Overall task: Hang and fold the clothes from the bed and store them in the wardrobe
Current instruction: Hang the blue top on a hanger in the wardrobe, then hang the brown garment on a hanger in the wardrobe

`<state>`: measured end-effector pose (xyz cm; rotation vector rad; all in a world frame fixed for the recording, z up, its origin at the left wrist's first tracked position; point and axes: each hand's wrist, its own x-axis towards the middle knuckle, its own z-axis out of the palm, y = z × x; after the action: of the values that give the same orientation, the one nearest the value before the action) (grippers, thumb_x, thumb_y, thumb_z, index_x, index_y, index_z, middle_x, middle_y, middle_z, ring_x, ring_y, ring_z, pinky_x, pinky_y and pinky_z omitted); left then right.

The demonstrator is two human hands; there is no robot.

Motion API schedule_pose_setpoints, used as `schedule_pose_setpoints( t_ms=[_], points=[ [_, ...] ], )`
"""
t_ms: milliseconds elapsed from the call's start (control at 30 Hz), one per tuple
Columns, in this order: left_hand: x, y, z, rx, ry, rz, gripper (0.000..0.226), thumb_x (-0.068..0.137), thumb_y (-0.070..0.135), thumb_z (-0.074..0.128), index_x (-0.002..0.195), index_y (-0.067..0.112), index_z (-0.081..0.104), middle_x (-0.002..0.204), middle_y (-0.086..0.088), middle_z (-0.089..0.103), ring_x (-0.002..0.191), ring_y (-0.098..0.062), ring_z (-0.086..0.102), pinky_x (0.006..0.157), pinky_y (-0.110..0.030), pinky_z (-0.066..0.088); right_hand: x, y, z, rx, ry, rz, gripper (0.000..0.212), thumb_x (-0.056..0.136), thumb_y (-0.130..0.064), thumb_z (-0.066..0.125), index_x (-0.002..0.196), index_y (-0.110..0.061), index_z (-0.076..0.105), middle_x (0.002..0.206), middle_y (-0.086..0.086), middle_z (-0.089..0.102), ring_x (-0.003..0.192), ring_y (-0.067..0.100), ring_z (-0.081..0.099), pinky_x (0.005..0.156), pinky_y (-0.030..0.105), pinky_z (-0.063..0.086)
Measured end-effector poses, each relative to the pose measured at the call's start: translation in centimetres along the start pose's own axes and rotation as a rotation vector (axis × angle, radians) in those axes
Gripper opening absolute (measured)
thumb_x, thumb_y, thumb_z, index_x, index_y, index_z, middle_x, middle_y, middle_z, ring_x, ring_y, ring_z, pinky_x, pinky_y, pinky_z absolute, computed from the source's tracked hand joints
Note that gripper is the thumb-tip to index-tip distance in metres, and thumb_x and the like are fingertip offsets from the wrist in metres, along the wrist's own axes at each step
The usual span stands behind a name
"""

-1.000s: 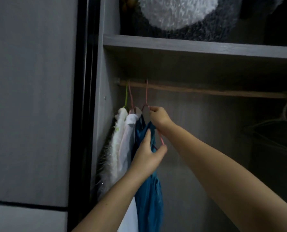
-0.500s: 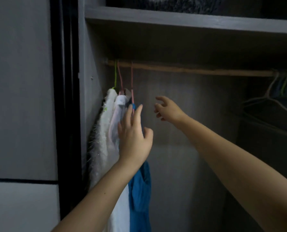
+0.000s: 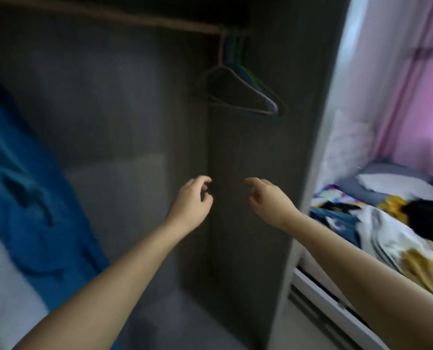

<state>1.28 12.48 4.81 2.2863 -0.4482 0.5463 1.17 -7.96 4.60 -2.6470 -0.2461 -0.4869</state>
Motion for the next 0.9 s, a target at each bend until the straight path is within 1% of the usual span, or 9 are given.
schedule_pose_setpoints(
  t_ms=[167,367,467,533,600,700,767,833,900],
  points=[
    [-2.6,2.6,10.5,0.000,-0.290,0.020,0.036,0.089,0.013,0.053,0.125,0.019,0.055,0.107,0.005,0.054,0.103,-0.018,0.056,0.091,-0.038,0.047,-8.9,10.4,-0.5,-0.088,-0.084,0.261,0.046,0.093,-0.017,0.044,0.139,-0.020,0.042,0.124,0.014,0.053,0.109,0.034,0.056,0.090,0.040,0.047],
    [-5.1,8.6,20.7,-0.081,-0.541,0.116,0.037,0.088,0.013,0.054,0.124,0.018,0.056,0.110,-0.003,0.057,0.102,-0.019,0.057,0.090,-0.034,0.048,-18.9,18.4,-3.1,-0.173,-0.099,0.547,0.040,0.097,-0.023,0.041,0.138,-0.021,0.041,0.127,0.009,0.050,0.108,0.031,0.056,0.088,0.041,0.048],
    [-6.4,11.2,24.3,-0.147,-0.654,0.190,0.035,0.087,0.011,0.054,0.122,0.016,0.058,0.108,-0.006,0.060,0.094,-0.019,0.059,0.086,-0.034,0.049,-23.1,20.0,-4.3,-0.189,-0.104,0.649,0.042,0.098,-0.023,0.044,0.140,-0.020,0.040,0.132,0.003,0.046,0.110,0.023,0.053,0.090,0.036,0.048],
    [-7.3,12.3,26.0,-0.165,-0.726,0.238,0.035,0.088,0.013,0.053,0.123,0.018,0.057,0.105,-0.003,0.058,0.092,-0.016,0.057,0.084,-0.034,0.050,-25.4,20.4,-4.8,-0.180,-0.087,0.721,0.043,0.098,-0.024,0.044,0.141,-0.021,0.039,0.132,0.001,0.046,0.108,0.021,0.053,0.086,0.035,0.049],
    [-8.1,13.2,27.3,-0.175,-0.779,0.277,0.034,0.090,0.016,0.053,0.123,0.019,0.056,0.102,0.002,0.056,0.090,-0.013,0.056,0.081,-0.029,0.048,-27.4,20.4,-5.1,-0.169,-0.072,0.794,0.043,0.099,-0.024,0.043,0.142,-0.023,0.038,0.135,0.001,0.045,0.109,0.020,0.053,0.081,0.032,0.049],
    [-9.2,14.4,28.7,-0.201,-0.857,0.344,0.033,0.092,0.016,0.051,0.125,0.018,0.054,0.105,0.002,0.055,0.089,-0.012,0.055,0.073,-0.022,0.043,-29.8,19.8,-5.2,-0.145,-0.033,0.895,0.043,0.099,-0.026,0.040,0.142,-0.024,0.038,0.140,0.001,0.043,0.113,0.019,0.054,0.086,0.034,0.050],
    [-10.0,15.0,29.2,-0.214,-0.912,0.408,0.031,0.094,0.016,0.048,0.124,0.018,0.054,0.106,0.002,0.054,0.087,-0.012,0.056,0.069,-0.021,0.044,-31.2,19.0,-5.3,-0.148,-0.005,0.942,0.042,0.099,-0.026,0.040,0.141,-0.024,0.038,0.142,-0.001,0.041,0.110,0.019,0.055,0.081,0.034,0.051],
    [-10.8,15.5,29.4,-0.221,-0.954,0.458,0.029,0.095,0.016,0.047,0.123,0.018,0.054,0.106,0.002,0.053,0.090,-0.012,0.056,0.072,-0.024,0.048,-32.5,18.0,-5.0,-0.131,0.013,0.987,0.042,0.099,-0.026,0.041,0.141,-0.024,0.039,0.137,0.000,0.043,0.106,0.020,0.056,0.081,0.035,0.052],
    [-11.8,16.3,29.6,-0.242,-0.993,0.514,0.028,0.095,0.017,0.047,0.123,0.019,0.055,0.109,0.000,0.055,0.093,-0.012,0.056,0.080,-0.029,0.052,-34.2,16.7,-4.7,-0.133,0.039,1.049,0.040,0.099,-0.027,0.040,0.139,-0.026,0.040,0.129,0.001,0.047,0.101,0.020,0.056,0.080,0.036,0.051]
  ],
)
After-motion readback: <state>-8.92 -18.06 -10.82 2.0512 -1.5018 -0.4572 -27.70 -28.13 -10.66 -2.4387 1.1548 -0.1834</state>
